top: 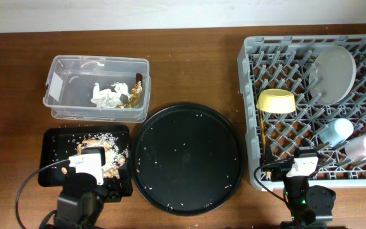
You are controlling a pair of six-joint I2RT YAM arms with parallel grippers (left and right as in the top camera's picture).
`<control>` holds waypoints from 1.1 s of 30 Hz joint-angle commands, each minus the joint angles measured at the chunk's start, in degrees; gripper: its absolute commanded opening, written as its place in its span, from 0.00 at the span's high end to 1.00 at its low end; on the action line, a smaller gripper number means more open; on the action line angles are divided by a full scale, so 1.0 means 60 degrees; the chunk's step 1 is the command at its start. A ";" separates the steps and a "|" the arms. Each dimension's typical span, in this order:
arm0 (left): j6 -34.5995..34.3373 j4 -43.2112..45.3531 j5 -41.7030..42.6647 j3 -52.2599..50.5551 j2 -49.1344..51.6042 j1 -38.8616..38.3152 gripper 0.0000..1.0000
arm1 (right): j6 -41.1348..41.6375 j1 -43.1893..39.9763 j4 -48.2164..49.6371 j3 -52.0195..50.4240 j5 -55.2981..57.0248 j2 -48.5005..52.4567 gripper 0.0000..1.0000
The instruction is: Sort waste into correct bins and load items into the dishwasher rack
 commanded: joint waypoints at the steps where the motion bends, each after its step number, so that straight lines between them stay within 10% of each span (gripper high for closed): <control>1: -0.0095 0.0015 -0.0113 -0.0029 -0.0040 -0.0018 0.01 | 0.0015 0.0058 0.0036 -0.0120 0.0106 -0.0091 0.02; 15: -0.0047 0.0131 -0.0386 -0.0310 -0.0313 0.0911 0.01 | 0.0015 0.0058 0.0036 -0.0120 0.0106 -0.0091 0.02; 27: 0.1858 0.9340 0.1996 -0.6543 -0.3526 0.3093 0.01 | 0.0015 0.0058 0.0036 -0.0120 0.0106 -0.0091 0.02; 33: 0.2452 0.8233 0.2051 -0.6626 -0.4233 0.3111 0.01 | 0.0015 0.0058 0.0036 -0.0120 0.0106 -0.0091 0.02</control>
